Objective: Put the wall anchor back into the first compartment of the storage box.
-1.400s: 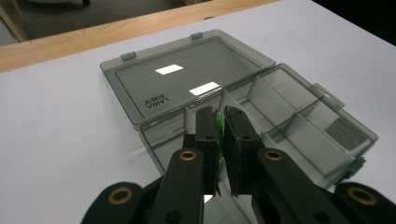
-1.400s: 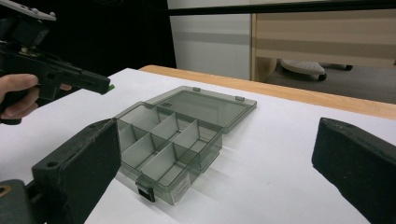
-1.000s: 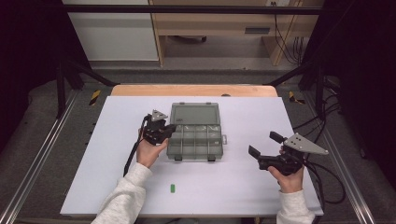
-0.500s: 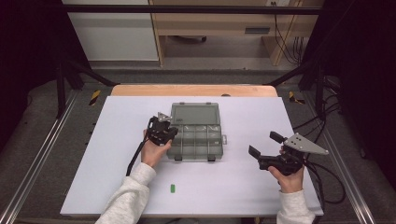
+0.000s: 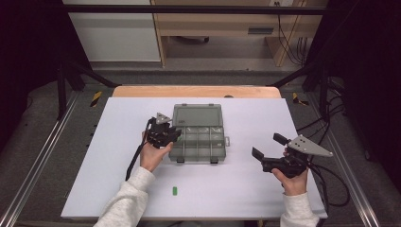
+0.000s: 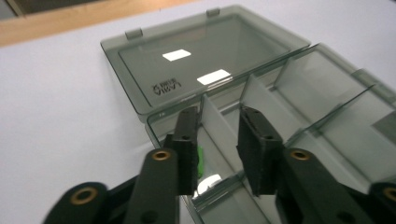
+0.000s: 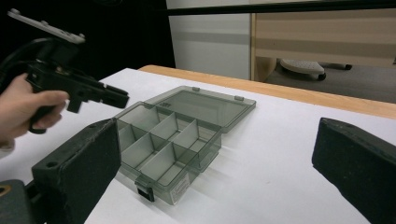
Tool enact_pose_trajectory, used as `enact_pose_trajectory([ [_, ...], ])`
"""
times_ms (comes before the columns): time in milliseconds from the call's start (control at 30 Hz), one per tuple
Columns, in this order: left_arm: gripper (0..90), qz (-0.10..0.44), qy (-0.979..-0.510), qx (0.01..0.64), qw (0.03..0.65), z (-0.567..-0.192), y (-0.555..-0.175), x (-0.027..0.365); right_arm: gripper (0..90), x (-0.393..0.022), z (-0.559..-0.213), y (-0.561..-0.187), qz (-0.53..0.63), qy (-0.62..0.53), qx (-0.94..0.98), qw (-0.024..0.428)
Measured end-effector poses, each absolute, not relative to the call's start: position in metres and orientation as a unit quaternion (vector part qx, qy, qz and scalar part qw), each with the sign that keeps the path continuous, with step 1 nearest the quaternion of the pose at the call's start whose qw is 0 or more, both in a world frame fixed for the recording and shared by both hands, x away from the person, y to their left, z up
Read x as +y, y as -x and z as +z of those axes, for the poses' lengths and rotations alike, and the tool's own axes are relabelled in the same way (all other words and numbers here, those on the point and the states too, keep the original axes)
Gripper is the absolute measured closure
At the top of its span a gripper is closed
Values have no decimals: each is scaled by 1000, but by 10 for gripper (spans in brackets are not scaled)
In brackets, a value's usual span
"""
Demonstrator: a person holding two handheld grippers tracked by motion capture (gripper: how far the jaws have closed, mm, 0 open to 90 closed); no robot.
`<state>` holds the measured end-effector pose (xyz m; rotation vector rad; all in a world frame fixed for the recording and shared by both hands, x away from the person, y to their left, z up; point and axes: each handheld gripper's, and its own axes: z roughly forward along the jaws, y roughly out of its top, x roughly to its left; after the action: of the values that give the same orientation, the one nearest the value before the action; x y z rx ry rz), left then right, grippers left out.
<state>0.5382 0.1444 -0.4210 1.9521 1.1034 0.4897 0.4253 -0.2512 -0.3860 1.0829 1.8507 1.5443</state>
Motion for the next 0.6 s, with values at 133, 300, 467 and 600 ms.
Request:
enact_pose_trajectory([
  [133, 543, 204, -772, 429, 423, -407, -524, 152, 16, -251, -386, -425, 567, -397, 678, 248],
  [300, 387, 203, -765, 421, 444, -396, -508, 164, 16, -251, -386, -425, 566, -397, 680, 246],
  [467, 222, 198, -767, 407, 455, -390, -491, 174, 15, -250, -386, -426, 566, -398, 679, 245],
  [600, 158, 199, -766, 402, 461, -389, -482, 179, 15, -251, -386, -426, 565, -397, 679, 247],
])
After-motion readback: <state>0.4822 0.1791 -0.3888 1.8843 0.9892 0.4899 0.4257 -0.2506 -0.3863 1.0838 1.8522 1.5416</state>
